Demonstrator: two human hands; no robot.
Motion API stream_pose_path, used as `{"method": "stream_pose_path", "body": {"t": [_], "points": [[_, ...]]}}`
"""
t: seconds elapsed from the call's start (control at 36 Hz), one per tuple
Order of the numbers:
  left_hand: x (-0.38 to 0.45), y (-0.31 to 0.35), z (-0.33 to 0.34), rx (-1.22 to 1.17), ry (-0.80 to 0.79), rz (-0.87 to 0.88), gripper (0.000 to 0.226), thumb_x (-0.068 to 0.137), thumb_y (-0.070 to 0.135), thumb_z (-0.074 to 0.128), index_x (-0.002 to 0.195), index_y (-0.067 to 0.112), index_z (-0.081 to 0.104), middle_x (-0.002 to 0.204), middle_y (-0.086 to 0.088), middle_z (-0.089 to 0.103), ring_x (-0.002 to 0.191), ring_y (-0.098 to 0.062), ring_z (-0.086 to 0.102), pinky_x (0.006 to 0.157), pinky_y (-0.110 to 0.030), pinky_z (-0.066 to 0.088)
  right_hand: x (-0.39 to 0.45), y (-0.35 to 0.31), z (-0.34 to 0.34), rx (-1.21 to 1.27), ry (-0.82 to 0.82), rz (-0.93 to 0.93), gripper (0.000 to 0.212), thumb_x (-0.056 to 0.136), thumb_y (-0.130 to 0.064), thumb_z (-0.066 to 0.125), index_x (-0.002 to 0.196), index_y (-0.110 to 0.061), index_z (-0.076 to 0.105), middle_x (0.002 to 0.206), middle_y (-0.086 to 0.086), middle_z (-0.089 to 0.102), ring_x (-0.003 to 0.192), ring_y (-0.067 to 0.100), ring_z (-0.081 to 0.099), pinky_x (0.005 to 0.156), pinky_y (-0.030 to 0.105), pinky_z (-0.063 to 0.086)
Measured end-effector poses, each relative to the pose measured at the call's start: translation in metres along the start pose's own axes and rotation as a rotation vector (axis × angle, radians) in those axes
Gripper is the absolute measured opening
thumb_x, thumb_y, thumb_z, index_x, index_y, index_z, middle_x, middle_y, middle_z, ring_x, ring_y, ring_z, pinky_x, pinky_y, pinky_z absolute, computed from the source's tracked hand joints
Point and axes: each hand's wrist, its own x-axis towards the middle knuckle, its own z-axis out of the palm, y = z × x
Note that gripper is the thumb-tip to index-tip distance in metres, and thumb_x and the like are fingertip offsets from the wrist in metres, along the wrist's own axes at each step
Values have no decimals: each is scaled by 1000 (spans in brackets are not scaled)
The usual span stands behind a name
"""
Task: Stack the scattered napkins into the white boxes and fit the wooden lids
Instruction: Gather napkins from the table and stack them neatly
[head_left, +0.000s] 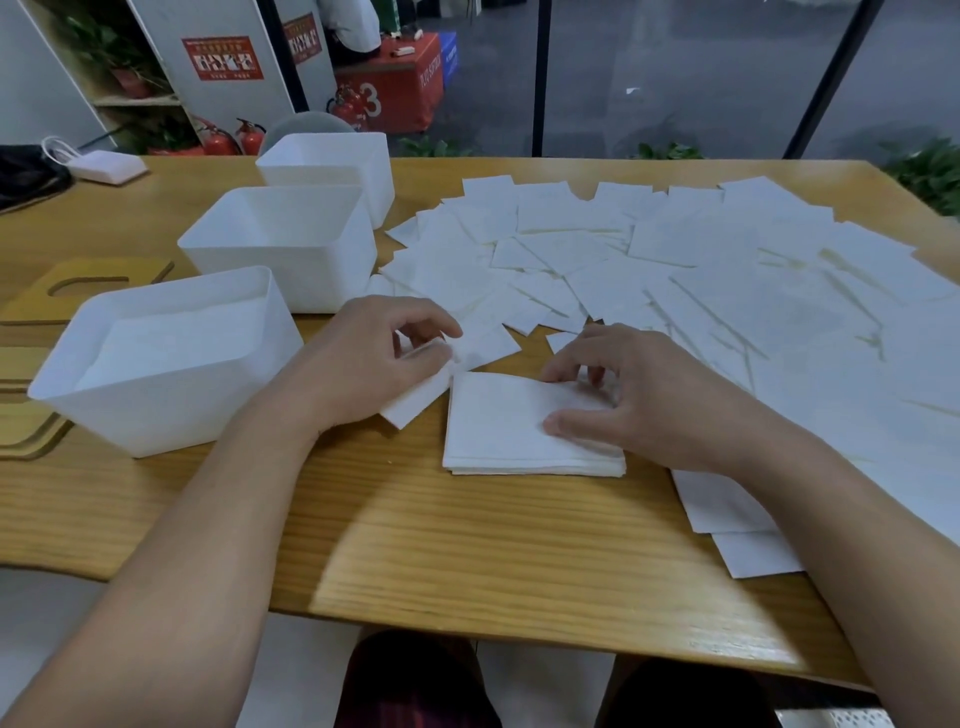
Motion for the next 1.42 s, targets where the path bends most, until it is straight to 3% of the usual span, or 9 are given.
{"method": "stream_pose_path", "body": {"t": [0.39, 0.53, 0.64, 0.92, 1.0, 1.08, 1.25, 1.33, 1.42], "points": [[0, 10, 2, -60, 215, 30, 23, 107, 29, 67, 123, 42, 77, 104, 20, 78, 95, -11, 68, 83, -29, 53, -2, 2, -3, 26, -46, 21, 20, 84, -52, 88, 94, -40, 76, 99, -19, 69, 97, 6, 62, 78, 23, 49], [-4, 26, 11, -181, 340, 171, 21, 109, 20, 67, 127, 25, 77, 107, 15, 80, 103, -21, 72, 88, -44, 57, 2, 4, -1, -44, 73, 11, 49, 86, -62, 81, 129, -43, 68, 118, -24, 63, 108, 0, 60, 84, 18, 48], [-10, 41, 24, -243, 277, 282, 23, 107, 13, 70, 129, 16, 76, 108, 12, 81, 110, -16, 75, 91, -36, 57, 5, -1, 2, -8, 250, -43, 65, 86, -63, 81, 143, -40, 60, 127, -21, 58, 108, 5, 59, 85, 10, 40], [-11, 55, 33, -371, 130, 279, 81, 88, 22, 92, 158, 25, 51, 118, 4, 77, 112, -25, 73, 96, -34, 58, 9, -6, 16, 32, 354, -93, 17, 97, -42, 79, 86, -30, 75, 80, -10, 63, 78, 13, 60, 67, 28, 43], [-10, 44, 26, -132, 110, 166, 47, 91, 30, 89, 134, 37, 70, 114, 21, 76, 113, -3, 67, 93, -21, 50, 6, -2, 8, 125, 406, -68, 16, 95, -35, 82, 83, -26, 75, 78, -9, 62, 76, 14, 57, 67, 16, 36], [-6, 31, 23, -73, 103, 53, 5, 99, 28, 79, 100, 33, 81, 95, 20, 76, 95, -5, 66, 82, -28, 50, 4, 1, -1, 205, 435, -33, 13, 94, -32, 83, 85, -25, 77, 79, -9, 63, 75, 12, 56, 66, 15, 37], [-5, 34, 17, -300, 182, 65, 9, 103, 23, 76, 97, 19, 82, 90, 3, 78, 84, -21, 69, 75, -36, 54, -1, -2, -10, 227, 379, -20, 16, 100, -40, 76, 90, -28, 80, 80, -10, 69, 72, 9, 59, 63, 22, 44], [-9, 39, 19, -464, 101, 72, 6, 101, 17, 78, 105, 16, 83, 81, -1, 75, 75, -23, 66, 71, -35, 53, -1, -11, -9, 360, 404, -31, 8, 102, -31, 76, 109, -28, 79, 93, -5, 78, 82, 15, 73, 69, 41, 61], [-11, 43, 16, -555, 76, 52, 28, 102, 9, 75, 127, 21, 78, 59, -3, 47, 59, -18, 45, 65, -24, 45, -2, -11, -13, 481, 355, 19, 23, 100, -27, 78, 122, -34, 74, 84, 0, 78, 76, 25, 76, 69, 47, 60]]}}
